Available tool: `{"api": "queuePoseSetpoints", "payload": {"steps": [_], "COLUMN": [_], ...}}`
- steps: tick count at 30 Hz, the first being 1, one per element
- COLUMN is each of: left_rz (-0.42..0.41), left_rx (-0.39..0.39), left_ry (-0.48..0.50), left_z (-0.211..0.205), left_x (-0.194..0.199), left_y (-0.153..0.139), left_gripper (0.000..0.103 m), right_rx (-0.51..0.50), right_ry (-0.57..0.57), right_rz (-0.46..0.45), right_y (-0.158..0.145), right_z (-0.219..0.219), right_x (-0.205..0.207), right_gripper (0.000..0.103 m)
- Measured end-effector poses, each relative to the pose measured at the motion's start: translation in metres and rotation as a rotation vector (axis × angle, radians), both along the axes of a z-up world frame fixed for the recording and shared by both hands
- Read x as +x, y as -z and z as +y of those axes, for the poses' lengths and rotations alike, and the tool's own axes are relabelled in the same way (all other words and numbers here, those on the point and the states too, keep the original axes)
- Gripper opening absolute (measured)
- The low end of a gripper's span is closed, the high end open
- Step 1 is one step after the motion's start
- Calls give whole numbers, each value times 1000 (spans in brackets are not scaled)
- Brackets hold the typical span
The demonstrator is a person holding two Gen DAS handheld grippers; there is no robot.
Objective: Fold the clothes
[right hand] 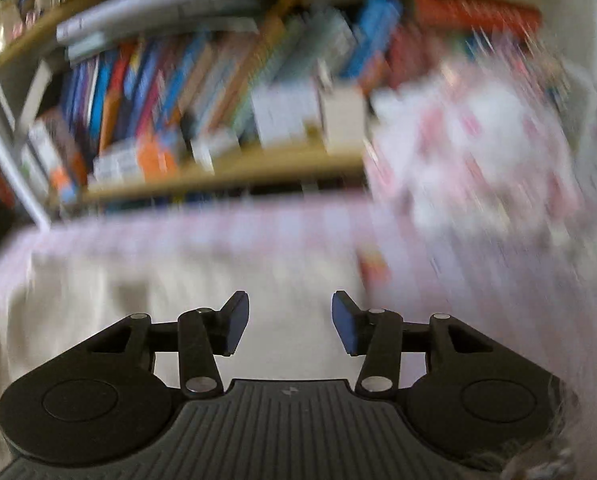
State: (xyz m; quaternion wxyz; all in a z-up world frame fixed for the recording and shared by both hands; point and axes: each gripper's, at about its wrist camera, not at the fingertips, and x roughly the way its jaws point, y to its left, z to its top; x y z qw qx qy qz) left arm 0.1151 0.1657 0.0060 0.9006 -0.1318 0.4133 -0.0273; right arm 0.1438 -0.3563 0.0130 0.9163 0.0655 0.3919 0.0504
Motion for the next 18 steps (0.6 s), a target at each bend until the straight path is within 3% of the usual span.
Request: {"api": "queuePoseSetpoints", "payload": {"steps": [2,4,6,10,13,15,18], "left_rz": [32,49,63,94,93,66,21], "left_rx": [31,1,-19,-17,-22,-8,24], "left_ry": [-27,-54,-63,-34,-4,17,65], "left_z": [7,15,18,14,9,1,-12], "left_x": [-28,-49,-60,-66,-67,-69,-73], "left_y": [6,13,19,30,32,26,15], "left_gripper": [27,30,36,36,30,15,14], "right_rx": [-15,-4,31,78,97,98,126], "right_ry": [4,18,39,62,46,37,1], "right_rz": [45,72,96,138,152,153,130], "right_y": [7,12,15,22,24,24,17], "right_z": [-9,-13,-18,-20,-16,-12,-5], "right_x": [-33,-60,-82,-105,-111,-109,-113], "right_gripper": [44,44,47,47,47,47,43]}}
